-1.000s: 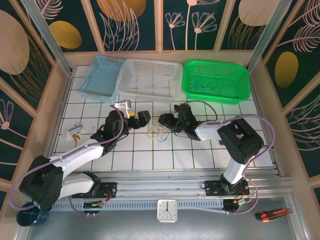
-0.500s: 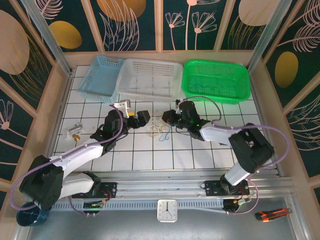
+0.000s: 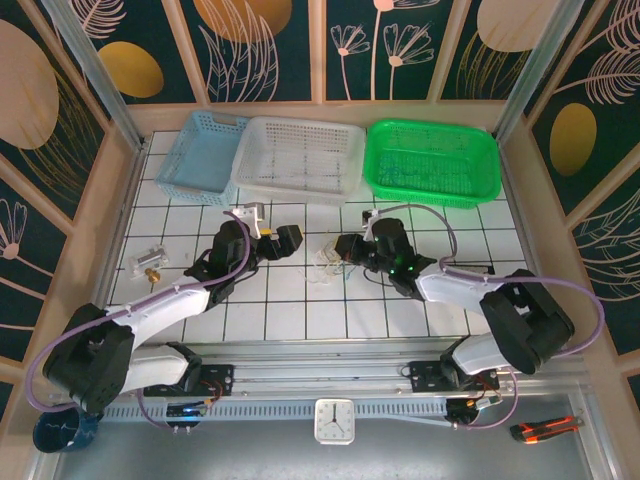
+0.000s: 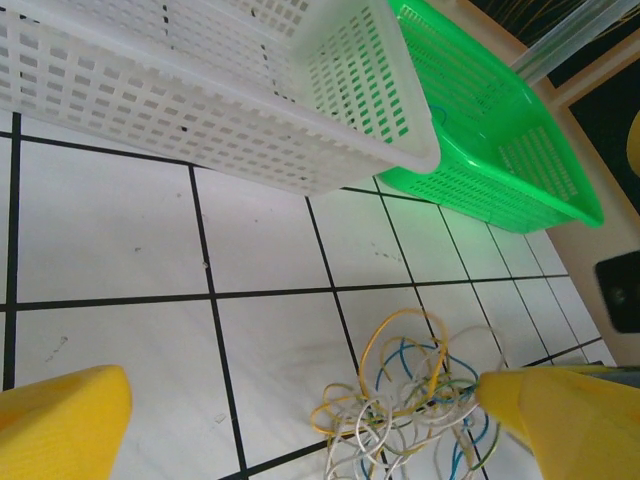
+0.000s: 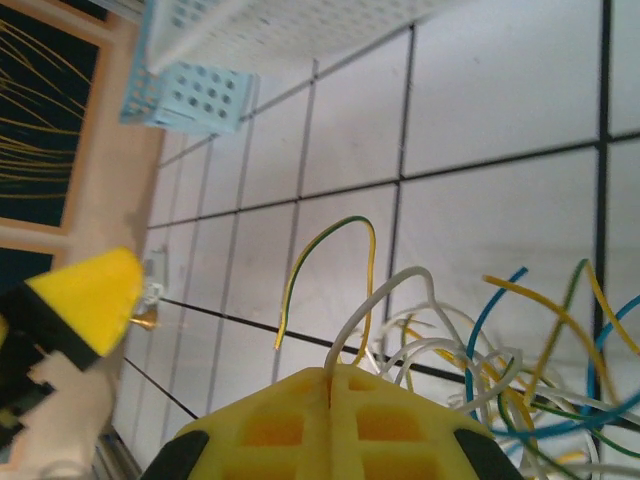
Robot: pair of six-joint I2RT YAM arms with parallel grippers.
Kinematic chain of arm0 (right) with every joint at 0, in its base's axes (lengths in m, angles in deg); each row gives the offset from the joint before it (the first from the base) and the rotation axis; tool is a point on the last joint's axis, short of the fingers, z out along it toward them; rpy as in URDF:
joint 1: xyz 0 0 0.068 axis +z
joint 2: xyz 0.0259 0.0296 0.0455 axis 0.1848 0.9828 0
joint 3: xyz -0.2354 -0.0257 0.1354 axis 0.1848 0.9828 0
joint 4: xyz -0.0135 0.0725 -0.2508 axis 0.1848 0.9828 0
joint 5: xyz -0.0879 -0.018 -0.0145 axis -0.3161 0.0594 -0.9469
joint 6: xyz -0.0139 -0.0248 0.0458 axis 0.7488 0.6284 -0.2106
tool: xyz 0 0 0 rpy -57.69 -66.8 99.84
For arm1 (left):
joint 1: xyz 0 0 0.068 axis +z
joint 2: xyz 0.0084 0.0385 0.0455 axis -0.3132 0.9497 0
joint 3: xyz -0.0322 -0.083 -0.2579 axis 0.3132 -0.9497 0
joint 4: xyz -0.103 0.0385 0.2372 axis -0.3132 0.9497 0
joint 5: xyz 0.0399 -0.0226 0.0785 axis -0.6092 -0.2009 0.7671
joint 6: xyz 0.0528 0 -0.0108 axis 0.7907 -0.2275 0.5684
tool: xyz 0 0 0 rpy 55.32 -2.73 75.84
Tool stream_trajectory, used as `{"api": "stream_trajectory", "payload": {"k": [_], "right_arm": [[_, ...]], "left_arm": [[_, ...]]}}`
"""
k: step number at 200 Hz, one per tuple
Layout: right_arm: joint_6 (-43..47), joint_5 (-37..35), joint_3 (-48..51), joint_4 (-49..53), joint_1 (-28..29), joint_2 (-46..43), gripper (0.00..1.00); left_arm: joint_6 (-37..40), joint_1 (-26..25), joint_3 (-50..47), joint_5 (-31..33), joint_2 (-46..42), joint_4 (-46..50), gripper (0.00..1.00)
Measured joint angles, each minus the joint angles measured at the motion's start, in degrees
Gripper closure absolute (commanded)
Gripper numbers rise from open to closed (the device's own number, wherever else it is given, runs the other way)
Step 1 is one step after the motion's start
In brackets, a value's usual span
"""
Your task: Untangle the cables
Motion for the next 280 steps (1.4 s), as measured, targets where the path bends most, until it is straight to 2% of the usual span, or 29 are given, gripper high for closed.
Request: {"api": "stream_trajectory", "payload": {"k": [9, 22, 63, 83, 110, 147, 221, 280], "right_arm": [[0.5, 0.0, 0.6, 0.1, 0.0, 0.2, 0.67], [1.5, -0.2, 1.1, 0.3, 0.2, 0.0, 0.59], [4.6, -4.5, 0.5, 8.1, 0.3, -8.9, 0.54], [7.3, -8.4, -3.5, 14.3, 0.3, -12.4, 0.54], [11.0, -12.6, -9.3, 20.6, 0.3, -12.8, 0.53], [13.3, -14.9, -12.4, 25.4, 1.6, -8.7, 0.55], [9.6, -18.8, -12.5, 29.2, 12.2, -1.8, 0.76], [6.9, -20.2, -13.0, 29.5, 13.6, 3.8, 0.76]], "left_arm": [[0.0, 0.0, 0.0, -0.2, 0.0, 0.0, 0.01], [0.0, 0.0, 0.0, -0.6, 0.0, 0.0, 0.01], [-0.1, 0.0, 0.0, -0.8, 0.2, -0.5, 0.01], [-0.1, 0.0, 0.0, -0.9, 0.9, -0.8, 0.01], [-0.4, 0.0, 0.0, -1.5, 1.7, -1.0, 0.01], [-0.9, 0.1, 0.0, -2.3, 2.0, -1.3, 0.01], [-2.6, 0.2, -1.6, -2.1, 2.0, -2.8, 0.01], [-3.0, 0.3, -2.0, -0.5, 1.3, -3.4, 0.01]]}}
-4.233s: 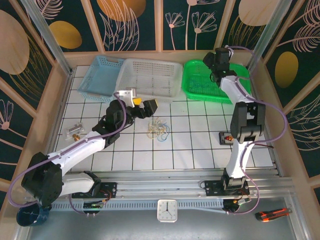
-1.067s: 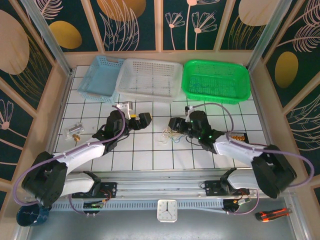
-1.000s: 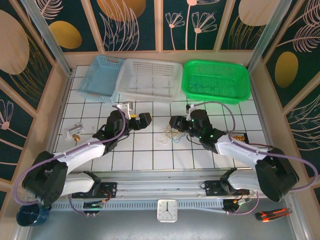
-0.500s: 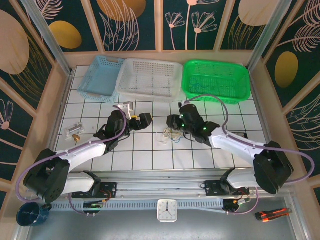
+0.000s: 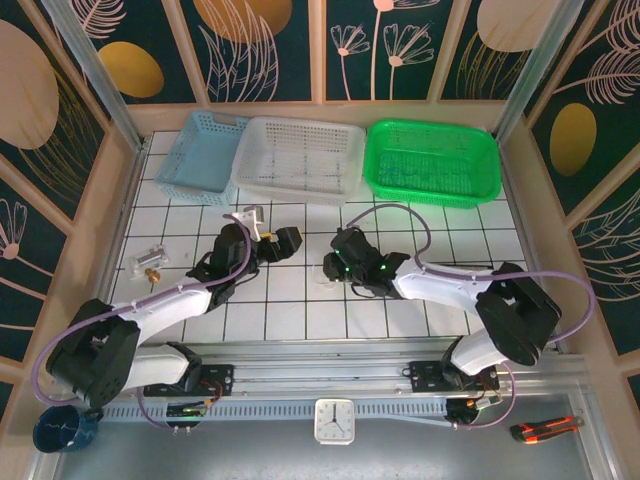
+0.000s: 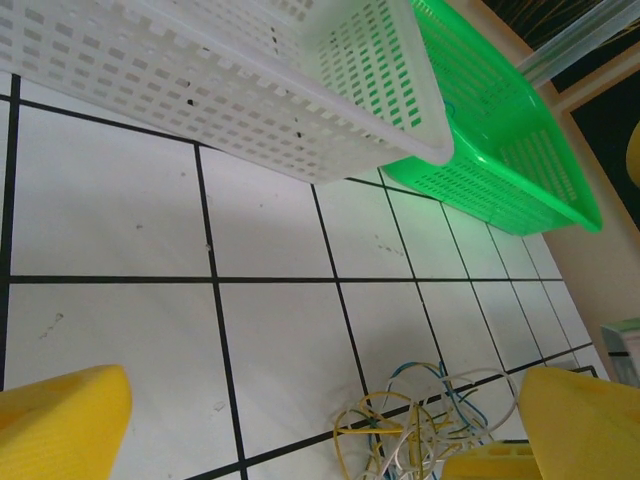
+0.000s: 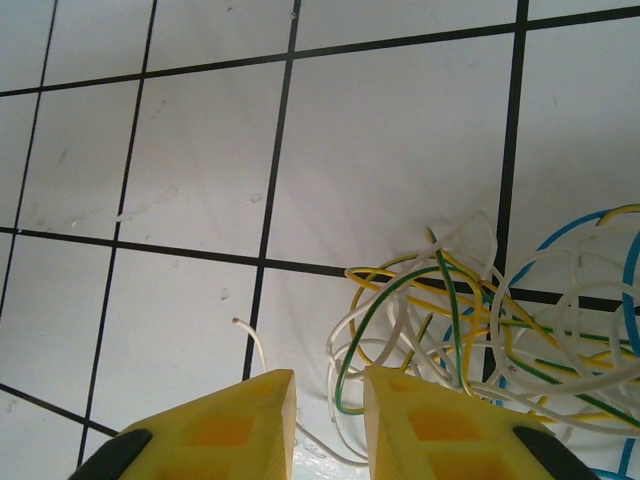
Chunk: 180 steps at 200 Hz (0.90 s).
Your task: Untangle the cables
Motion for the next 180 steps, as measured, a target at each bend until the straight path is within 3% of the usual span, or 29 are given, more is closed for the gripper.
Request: {"api": "stream_trajectory", "payload": {"k": [52, 97, 141, 180], "right_arm": [[0.0, -1.4, -2.3, 0.1, 0.0, 4.1, 0.80], [0.1, -2.6, -3.4, 0.4, 0.0, 6.3, 1.00], [0.1, -2.9, -3.8, 1.7, 0.0, 4.6, 1.00], [0.3, -1.8, -3.8, 2.1, -0.4, -4.3, 1.00]], "left_arm": [[-0.5, 0.0, -0.5, 0.3, -1.0, -0.6, 0.01], [-0.5, 0.0, -0.6, 0.3, -1.0, -0.6, 0.01], [-0.6, 0.0, -0.9, 0.3, -1.5, -0.8, 0.01], [-0.5, 0.0, -0.9, -0.1, -1.6, -1.2, 0.01]]}}
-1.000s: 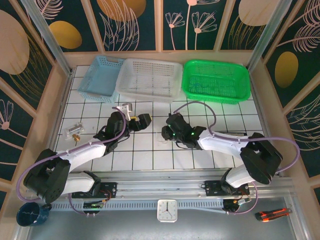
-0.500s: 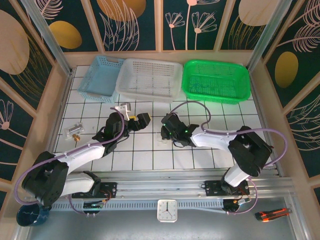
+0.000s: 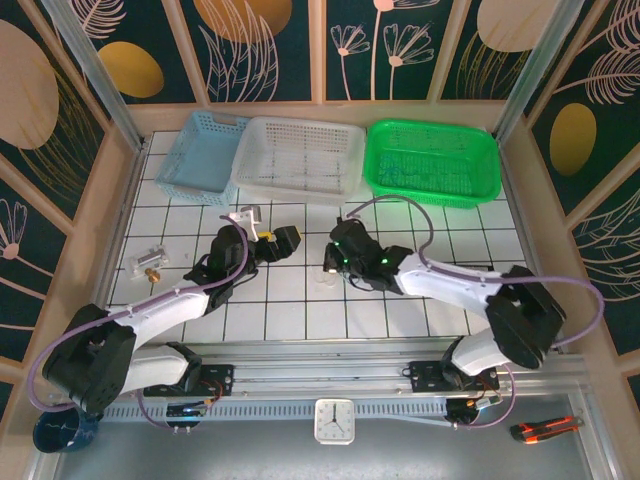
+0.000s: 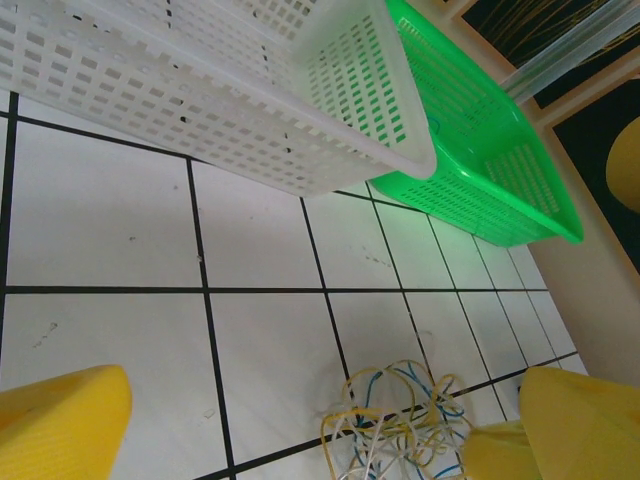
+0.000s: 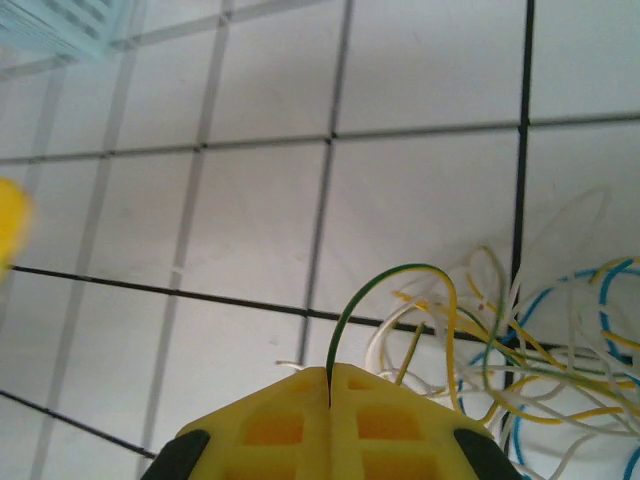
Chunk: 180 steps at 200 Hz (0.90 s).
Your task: Untangle the cables
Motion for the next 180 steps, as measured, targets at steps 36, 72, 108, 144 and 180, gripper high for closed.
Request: {"api": "stream_trajectory", "payload": {"k": [36, 72, 108, 144, 180], "right_arm": [[0.1, 5.0, 0.0, -2.4, -3.0, -7.4, 1.00], [-0.6, 11.8, 0.0, -6.1, -7.5, -11.1, 1.00], [-1.8, 17.7, -0.1, -9.8, -9.8, -12.5, 1.00], [-2.9, 21.4, -0.3, -11.7, -10.0, -12.5, 1.00], [-4.4, 23.5, -0.7, -14.1, -10.0, -12.4, 1.00]], "left_arm": [[0.9, 0.0, -0.9, -1.6, 0.0, -2.4, 0.01], [2.3, 0.0, -1.1, -3.8, 0.0, -3.8, 0.01], [4.1, 0.0, -1.0, -7.6, 1.6, -5.9, 0.01], [7.0, -0.4, 0.3, -12.2, 6.7, -7.0, 0.01], [8.9, -2.3, 1.3, -12.7, 9.7, -9.8, 0.01]]}}
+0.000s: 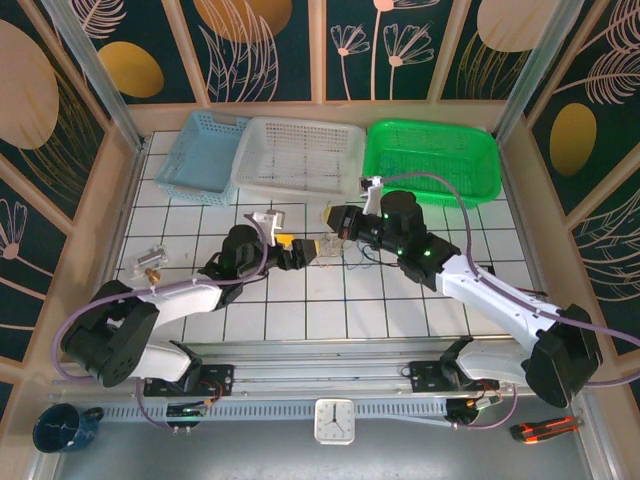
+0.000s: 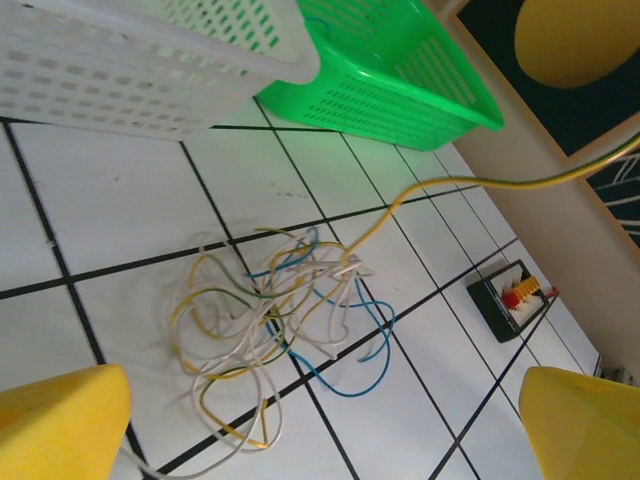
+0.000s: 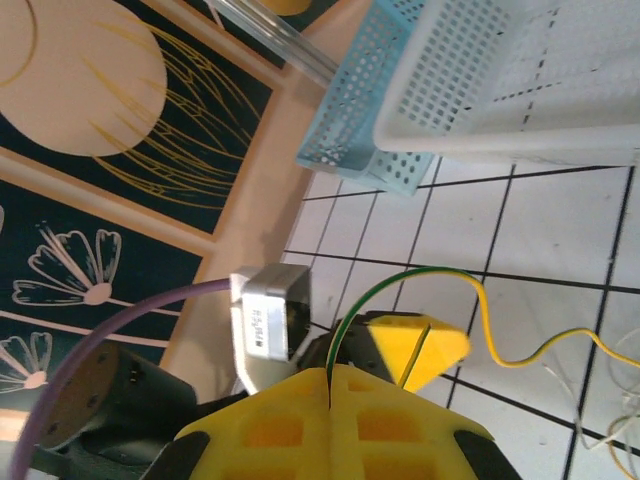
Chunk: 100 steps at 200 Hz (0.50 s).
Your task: Untangle the cables
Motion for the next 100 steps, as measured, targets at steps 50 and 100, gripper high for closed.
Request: {"api": "stream_trajectory", "payload": {"k": [50, 100], "right_arm": [[-2.3, 1.6, 0.0, -2.8, 0.0, 0.0, 1.00], [-3.4, 1.8, -2.2, -3.3, 0.7, 0.0, 1.00]], "left_arm": [[0.6, -1.8, 5.7, 0.1, 7.4, -4.9, 0.02], [0.3, -2.3, 8.9, 0.7, 12.9, -8.7, 0.03]]}}
